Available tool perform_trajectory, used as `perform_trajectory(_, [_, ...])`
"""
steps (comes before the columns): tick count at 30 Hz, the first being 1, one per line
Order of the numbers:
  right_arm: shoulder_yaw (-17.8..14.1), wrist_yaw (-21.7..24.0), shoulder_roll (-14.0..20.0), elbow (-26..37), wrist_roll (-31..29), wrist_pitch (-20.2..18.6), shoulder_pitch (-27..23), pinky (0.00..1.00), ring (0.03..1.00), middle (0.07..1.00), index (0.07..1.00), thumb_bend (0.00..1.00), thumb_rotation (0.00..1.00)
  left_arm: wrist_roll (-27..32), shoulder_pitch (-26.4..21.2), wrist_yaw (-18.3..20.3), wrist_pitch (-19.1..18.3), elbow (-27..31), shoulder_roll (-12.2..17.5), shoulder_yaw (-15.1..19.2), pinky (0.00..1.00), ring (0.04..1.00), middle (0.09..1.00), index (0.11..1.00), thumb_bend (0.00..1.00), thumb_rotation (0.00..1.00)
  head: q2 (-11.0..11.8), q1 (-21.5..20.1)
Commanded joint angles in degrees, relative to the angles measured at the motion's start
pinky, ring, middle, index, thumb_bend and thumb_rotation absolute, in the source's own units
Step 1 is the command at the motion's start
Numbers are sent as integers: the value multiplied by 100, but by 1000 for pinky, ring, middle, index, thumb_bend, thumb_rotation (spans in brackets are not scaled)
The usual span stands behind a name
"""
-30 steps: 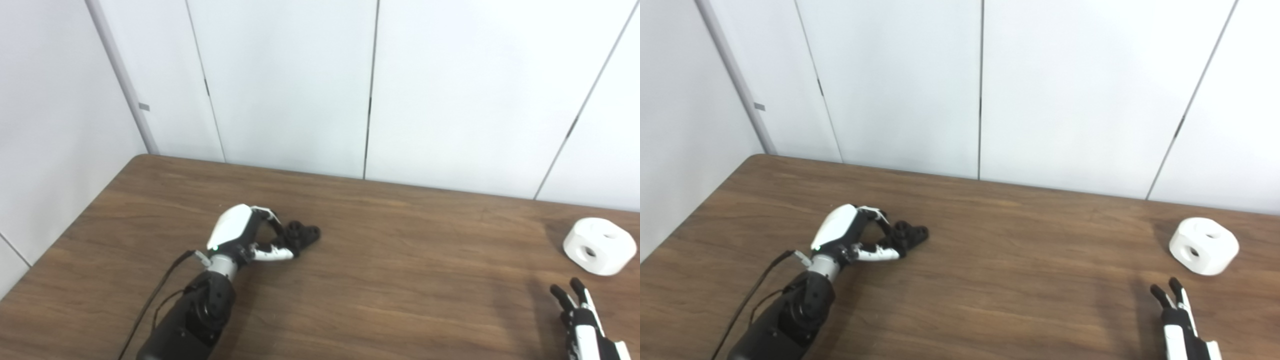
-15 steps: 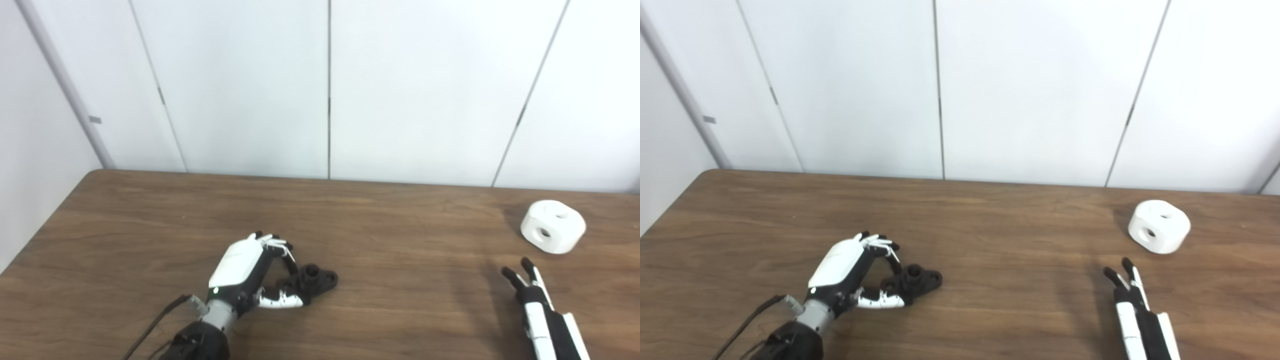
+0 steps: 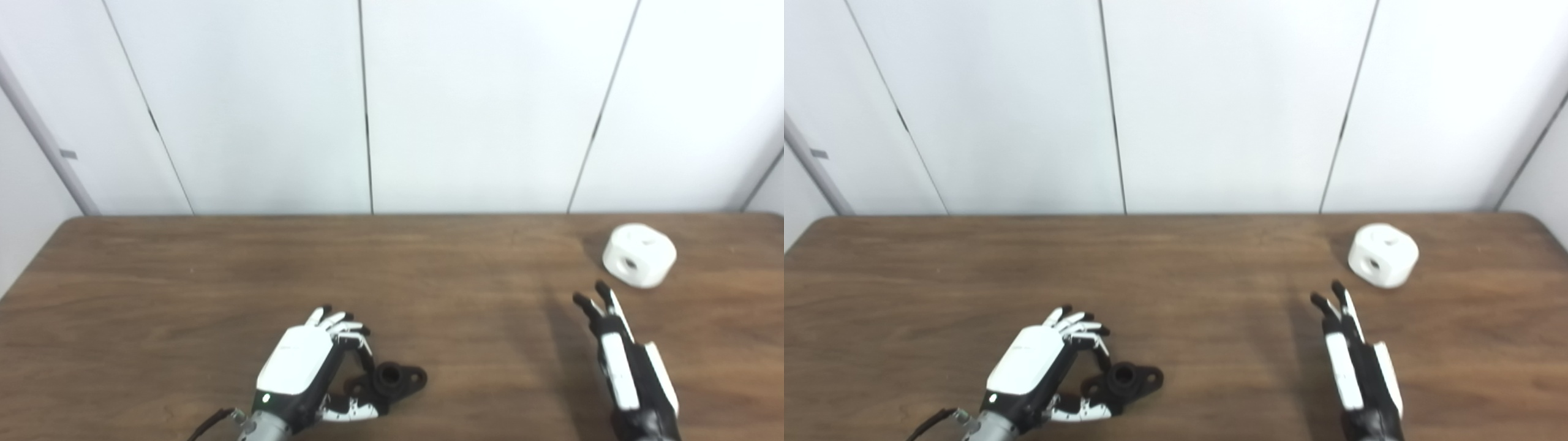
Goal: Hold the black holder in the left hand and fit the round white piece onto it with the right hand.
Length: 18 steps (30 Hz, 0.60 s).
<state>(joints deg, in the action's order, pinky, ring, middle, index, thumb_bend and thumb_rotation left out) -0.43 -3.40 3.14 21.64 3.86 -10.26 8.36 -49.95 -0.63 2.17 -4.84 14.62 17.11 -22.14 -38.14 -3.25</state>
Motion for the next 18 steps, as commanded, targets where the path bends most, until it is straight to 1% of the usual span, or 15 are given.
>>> perform_trajectory(1, [-10, -40, -102, 283, 56, 10, -75, 1000, 967, 910, 1000, 549, 1000, -98, 38, -16, 191, 202, -40, -54, 1000, 898, 791, 484, 523, 50, -22, -20])
perform_trajectory(6, [-63, -49, -127, 428, 64, -141, -112, 1000, 972, 910, 999, 545, 1000, -115, 208, -16, 307, 171, -152, -74, 1000, 895, 789, 484, 522, 50, -140, -103])
perform_trajectory(8, [-75, -55, -135, 460, 76, -179, -121, 1000, 963, 908, 994, 551, 1000, -116, 243, -43, 355, 132, -174, -69, 1000, 893, 785, 484, 522, 50, -140, -103])
perform_trajectory(10, [-98, -50, -118, 502, 76, -224, -120, 1000, 960, 911, 994, 563, 1000, -135, 277, -53, 374, 122, -199, -74, 1000, 892, 784, 484, 522, 49, -198, -161])
perform_trajectory(13, [-144, -70, -98, 548, 119, -299, -134, 1000, 950, 914, 991, 591, 1000, -169, 318, -71, 414, 70, -228, -86, 1000, 898, 788, 484, 522, 49, -220, -200])
perform_trajectory(18, [-280, -82, -74, 589, 113, -374, -172, 1000, 930, 909, 976, 570, 1000, -84, 359, -36, 483, 0, -274, -50, 1000, 903, 792, 484, 522, 48, -224, -361])
